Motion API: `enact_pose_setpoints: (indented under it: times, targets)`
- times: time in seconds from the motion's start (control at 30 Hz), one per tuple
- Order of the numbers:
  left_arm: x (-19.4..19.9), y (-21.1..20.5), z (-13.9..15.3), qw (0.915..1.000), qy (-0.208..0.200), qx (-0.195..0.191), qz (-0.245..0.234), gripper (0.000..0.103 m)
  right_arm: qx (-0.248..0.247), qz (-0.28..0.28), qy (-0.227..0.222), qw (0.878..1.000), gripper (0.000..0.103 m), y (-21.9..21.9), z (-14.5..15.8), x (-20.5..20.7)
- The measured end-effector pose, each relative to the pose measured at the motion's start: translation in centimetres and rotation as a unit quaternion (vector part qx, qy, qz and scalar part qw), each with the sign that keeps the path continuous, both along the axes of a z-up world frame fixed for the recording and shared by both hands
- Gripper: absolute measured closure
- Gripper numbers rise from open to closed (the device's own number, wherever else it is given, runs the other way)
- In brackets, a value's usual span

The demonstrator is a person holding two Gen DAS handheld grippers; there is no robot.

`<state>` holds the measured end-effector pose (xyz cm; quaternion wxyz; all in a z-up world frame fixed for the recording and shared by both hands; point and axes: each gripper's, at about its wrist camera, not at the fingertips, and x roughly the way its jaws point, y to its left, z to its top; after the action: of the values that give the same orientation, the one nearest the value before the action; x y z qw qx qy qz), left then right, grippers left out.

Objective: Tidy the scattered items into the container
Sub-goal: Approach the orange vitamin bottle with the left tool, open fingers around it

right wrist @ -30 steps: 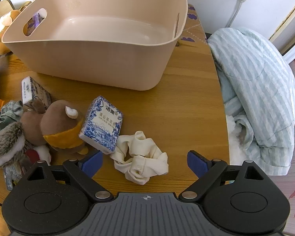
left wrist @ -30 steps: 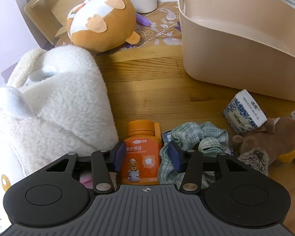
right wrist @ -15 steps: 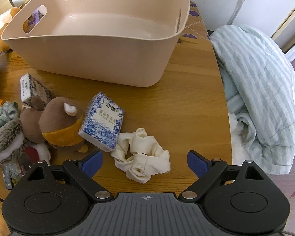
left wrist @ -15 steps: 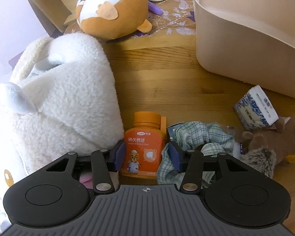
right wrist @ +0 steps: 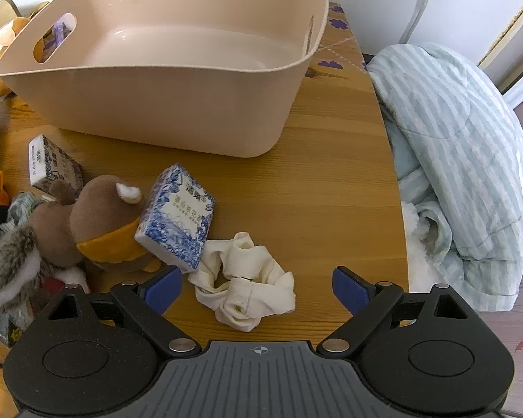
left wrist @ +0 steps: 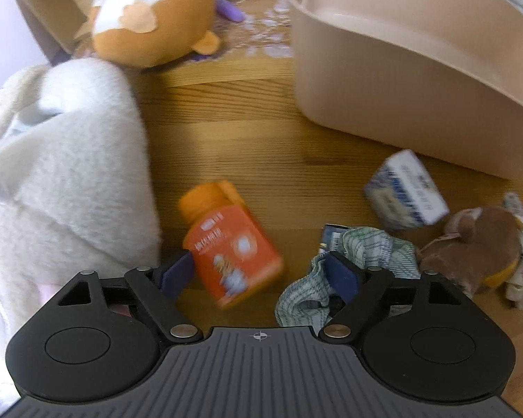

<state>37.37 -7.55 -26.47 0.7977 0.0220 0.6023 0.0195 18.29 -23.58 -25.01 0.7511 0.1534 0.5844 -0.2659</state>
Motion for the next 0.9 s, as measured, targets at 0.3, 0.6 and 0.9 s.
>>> enact_pose_setpoints:
  times: [0.3,0.6,0.9]
  targets:
    - [0.3,-1.2,0.5,0.9992,-0.034,-0.023,0.003,0.029,-0.005,-0.004,0.002,1.0,0.007,0.1,0.2,-0.3]
    - [2.3,0.6,0.3,0.9985,-0.052,0.011,0.016,0.028,-0.005,-0.002,0.0,1.0,0.007,1.0,0.6,-0.3]
    - [4.6,-0.7,-0.5,0.997,-0.065,-0.027,-0.032,0.027,-0.002,-0.004,0.009,1.0,0.007,0.8,0.3,-0.8]
